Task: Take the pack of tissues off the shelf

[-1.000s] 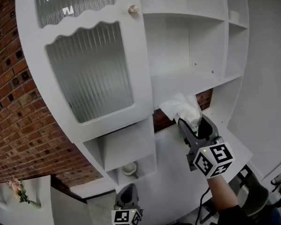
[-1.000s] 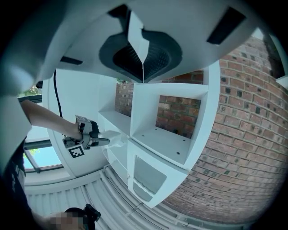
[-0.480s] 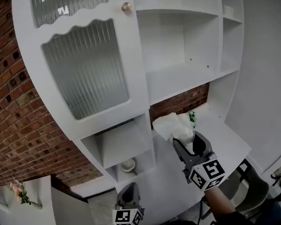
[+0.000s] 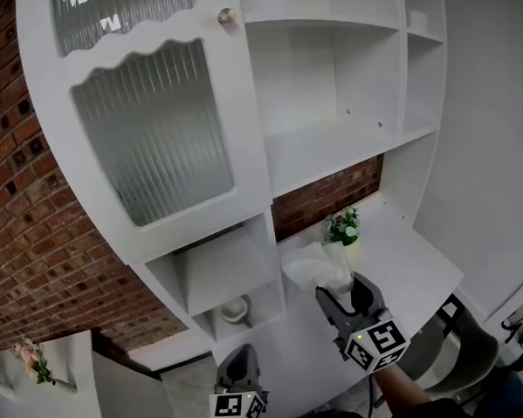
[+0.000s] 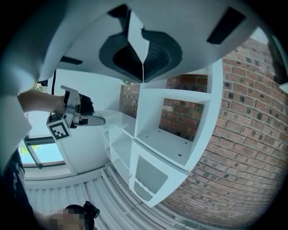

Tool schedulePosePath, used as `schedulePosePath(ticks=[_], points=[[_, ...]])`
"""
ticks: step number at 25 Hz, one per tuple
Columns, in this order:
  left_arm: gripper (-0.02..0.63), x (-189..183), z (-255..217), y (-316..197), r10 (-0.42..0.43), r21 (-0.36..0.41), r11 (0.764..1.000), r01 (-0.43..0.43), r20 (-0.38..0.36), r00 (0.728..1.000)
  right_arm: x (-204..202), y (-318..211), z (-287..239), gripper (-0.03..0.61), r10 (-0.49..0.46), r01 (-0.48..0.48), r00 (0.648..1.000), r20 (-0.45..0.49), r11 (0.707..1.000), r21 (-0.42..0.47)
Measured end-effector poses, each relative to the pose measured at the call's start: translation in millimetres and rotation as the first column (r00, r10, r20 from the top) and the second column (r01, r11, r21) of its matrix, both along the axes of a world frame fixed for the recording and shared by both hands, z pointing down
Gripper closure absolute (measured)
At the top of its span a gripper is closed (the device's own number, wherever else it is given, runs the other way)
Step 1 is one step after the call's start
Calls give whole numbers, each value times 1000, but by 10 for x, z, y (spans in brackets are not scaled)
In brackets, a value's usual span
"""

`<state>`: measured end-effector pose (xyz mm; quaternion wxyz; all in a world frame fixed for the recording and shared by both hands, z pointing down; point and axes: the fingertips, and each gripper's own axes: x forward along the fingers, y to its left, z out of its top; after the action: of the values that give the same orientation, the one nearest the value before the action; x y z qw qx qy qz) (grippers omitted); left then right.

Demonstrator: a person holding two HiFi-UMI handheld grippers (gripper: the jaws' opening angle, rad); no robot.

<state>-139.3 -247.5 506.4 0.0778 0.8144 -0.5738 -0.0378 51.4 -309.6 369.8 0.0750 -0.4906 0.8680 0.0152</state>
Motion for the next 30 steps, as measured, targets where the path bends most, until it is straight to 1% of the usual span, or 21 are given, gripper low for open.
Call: schedulePosePath(ticks=[5, 18, 21, 26, 30], points=[[601, 46, 36, 12, 12, 0, 1000, -12, 0, 1000, -30, 64, 287, 319, -12, 12, 1000, -6, 999, -44], [601, 83, 162, 61, 1, -24, 1000, -1, 10, 1000, 9, 230, 988, 316, -16, 16, 1000, 2, 985, -174], [601, 77, 206, 69, 0, -32, 999, 1, 3, 1000, 2, 263, 1146, 316, -22, 19, 1000, -12, 979, -202], [601, 109, 273, 82, 9, -47, 999, -8, 12, 1000, -38, 322, 1352, 316, -42, 32, 998, -37, 971, -237], [601, 140, 346, 112, 15, -64, 998, -14, 17, 1000, -47, 390, 1559, 316, -57, 34, 996, -69, 956, -293]])
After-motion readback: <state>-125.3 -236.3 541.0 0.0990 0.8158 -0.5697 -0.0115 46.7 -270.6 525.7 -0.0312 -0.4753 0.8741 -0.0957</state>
